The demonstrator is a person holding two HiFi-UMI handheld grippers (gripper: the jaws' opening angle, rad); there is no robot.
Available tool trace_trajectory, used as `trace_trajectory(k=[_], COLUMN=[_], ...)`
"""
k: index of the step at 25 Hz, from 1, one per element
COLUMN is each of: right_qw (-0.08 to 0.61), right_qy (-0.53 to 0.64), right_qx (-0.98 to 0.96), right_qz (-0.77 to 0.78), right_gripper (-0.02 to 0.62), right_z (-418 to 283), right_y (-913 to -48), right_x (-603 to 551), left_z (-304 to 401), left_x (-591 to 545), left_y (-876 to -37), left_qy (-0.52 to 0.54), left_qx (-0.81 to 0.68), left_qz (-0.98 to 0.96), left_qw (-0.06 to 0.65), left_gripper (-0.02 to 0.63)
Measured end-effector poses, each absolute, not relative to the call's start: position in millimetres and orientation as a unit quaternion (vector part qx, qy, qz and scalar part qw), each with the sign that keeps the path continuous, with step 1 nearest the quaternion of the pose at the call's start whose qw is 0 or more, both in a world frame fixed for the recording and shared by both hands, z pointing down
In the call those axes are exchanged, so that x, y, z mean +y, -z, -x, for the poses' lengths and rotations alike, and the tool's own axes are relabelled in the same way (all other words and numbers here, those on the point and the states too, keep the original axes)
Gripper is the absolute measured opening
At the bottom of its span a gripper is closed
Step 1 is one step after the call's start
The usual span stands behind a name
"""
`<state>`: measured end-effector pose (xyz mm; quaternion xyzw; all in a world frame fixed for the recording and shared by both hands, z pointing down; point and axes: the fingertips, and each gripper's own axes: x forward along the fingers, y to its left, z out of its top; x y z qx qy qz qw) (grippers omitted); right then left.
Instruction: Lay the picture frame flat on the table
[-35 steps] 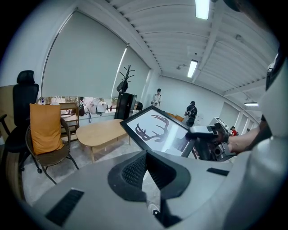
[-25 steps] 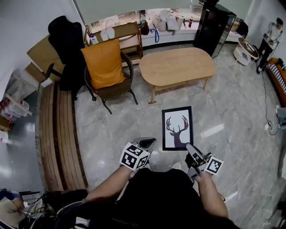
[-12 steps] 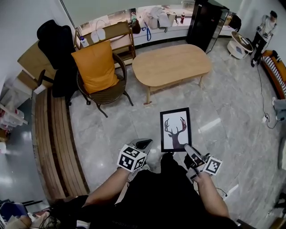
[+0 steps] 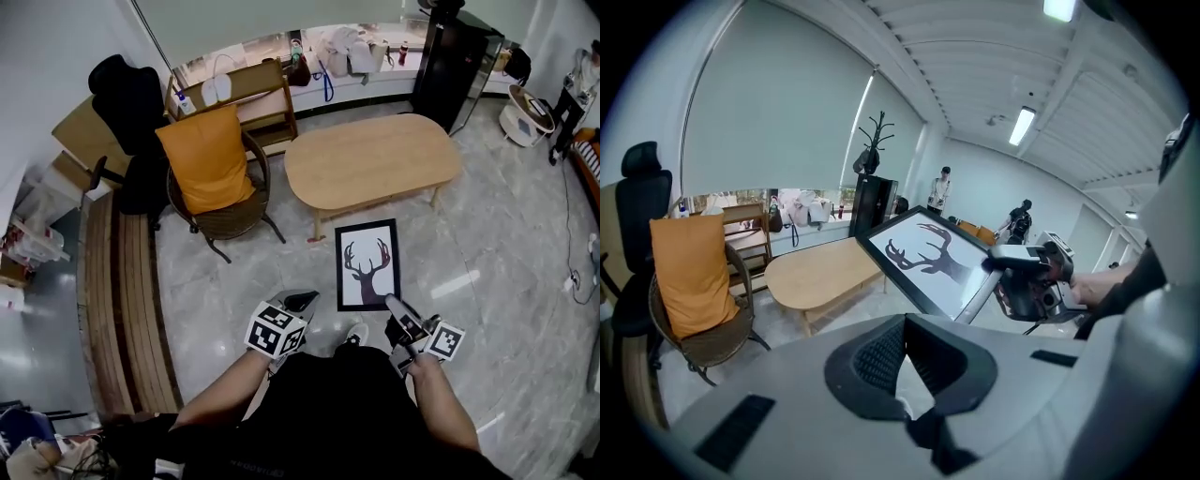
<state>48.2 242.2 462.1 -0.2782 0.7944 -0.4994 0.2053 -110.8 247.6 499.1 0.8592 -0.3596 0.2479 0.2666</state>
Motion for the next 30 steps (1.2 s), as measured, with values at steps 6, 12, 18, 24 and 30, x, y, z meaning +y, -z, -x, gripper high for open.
trace_trajectory(k=[6, 12, 18, 24, 30], right_qw=[0.202, 0.222, 0.229, 0.225, 0.195], right_qy=[0.49, 0.496, 0.516, 0.51, 0.498], right_qx=[0.801, 0.782, 0.76, 0.755, 0.765], right_qz=[0.28, 0.306, 0.322, 0.345, 0.358], right_gripper=[0.057, 0.057, 0.057, 0.057, 0.057], right_z=[-110.0, -163.6, -180.0, -200.1, -203.8], right_y=[-453.7, -462.7, -485.4, -490.2, -469.1], right_x=[183.1, 160.8, 143.2, 76.3, -27.4], left_z=[39.6, -14.6, -34.9, -57.2, -72.9], left_x=[178.1, 156.6, 122.2, 47.8, -69.0], left_y=[-484.2, -495.4, -511.9, -522.3, -505.2], left_qy=[-0.242, -0.279, -0.298, -0.29, -0.261], left_qx=[-0.348, -0.304, -0.283, -0.268, -0.261], left_qz=[-0.873, -0.882, -0.882, -0.887, -0.899], left_qw=[0.24, 0.228, 0.231, 0.239, 0.236], left_gripper=[0.0, 0.0, 0.0, 0.0, 0.0])
